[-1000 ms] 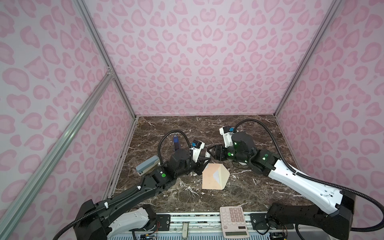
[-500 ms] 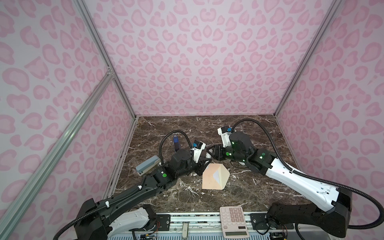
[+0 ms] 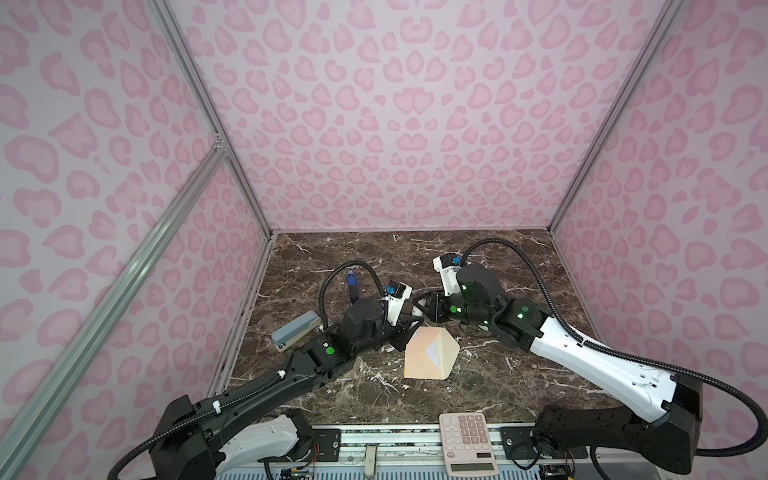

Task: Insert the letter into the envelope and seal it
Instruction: 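Grip the glue stick's translucent cap with the right gripper and pull it off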

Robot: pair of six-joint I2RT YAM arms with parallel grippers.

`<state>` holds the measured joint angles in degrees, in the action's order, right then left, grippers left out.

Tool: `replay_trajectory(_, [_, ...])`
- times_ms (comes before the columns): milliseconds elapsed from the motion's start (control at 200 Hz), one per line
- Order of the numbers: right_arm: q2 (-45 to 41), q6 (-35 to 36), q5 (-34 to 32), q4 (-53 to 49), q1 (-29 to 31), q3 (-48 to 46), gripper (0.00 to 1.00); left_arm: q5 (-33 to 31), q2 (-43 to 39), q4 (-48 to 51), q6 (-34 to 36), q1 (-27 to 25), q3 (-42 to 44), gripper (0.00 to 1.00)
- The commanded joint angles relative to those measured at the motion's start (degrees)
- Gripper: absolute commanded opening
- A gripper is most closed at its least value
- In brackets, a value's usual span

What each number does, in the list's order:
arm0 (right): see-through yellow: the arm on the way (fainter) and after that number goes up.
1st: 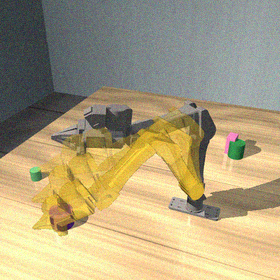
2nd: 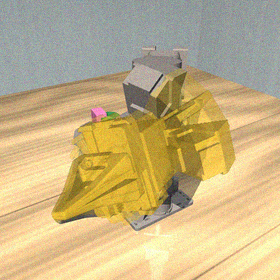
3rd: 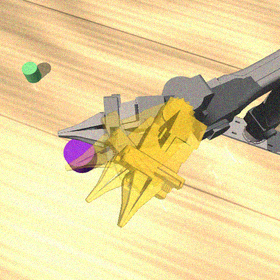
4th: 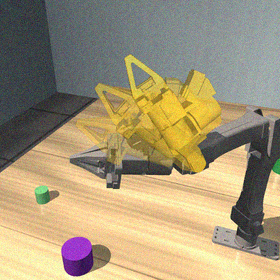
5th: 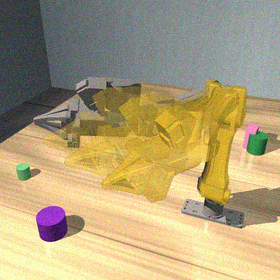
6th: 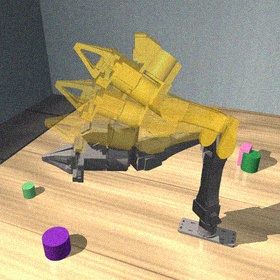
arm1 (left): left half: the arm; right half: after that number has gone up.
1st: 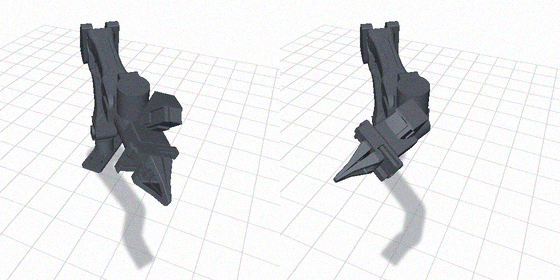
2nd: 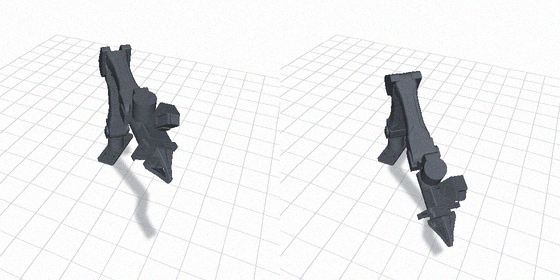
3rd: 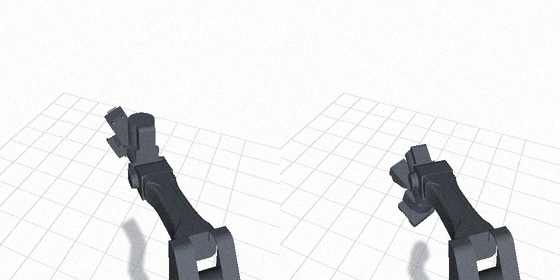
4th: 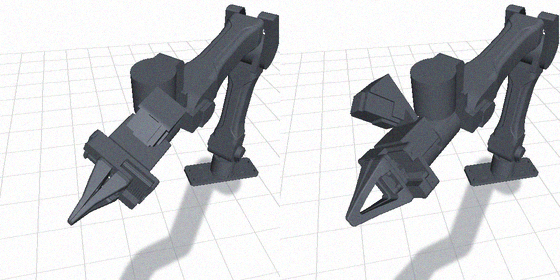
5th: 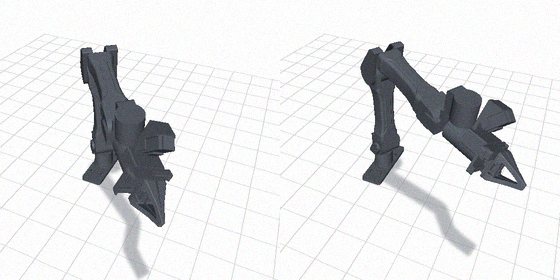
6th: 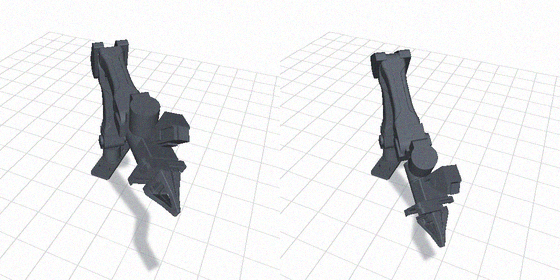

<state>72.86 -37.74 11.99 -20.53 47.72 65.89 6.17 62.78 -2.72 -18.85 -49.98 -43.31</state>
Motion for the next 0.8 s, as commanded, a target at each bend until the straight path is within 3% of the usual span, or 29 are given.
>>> replay_trajectory(0, [-0.2,1.1,-1.3,0.8,0.1,0.4,0.2,0.5,0.5,-2.6,0.1,-0.1,0.1,0.24])
replay_trajectory(795, [0.0,4.9,-5.2,-0.4,-0.1,3.5,0.2,0.2,3.7,0.7,0.0,-0.1,-0.4,0.22])
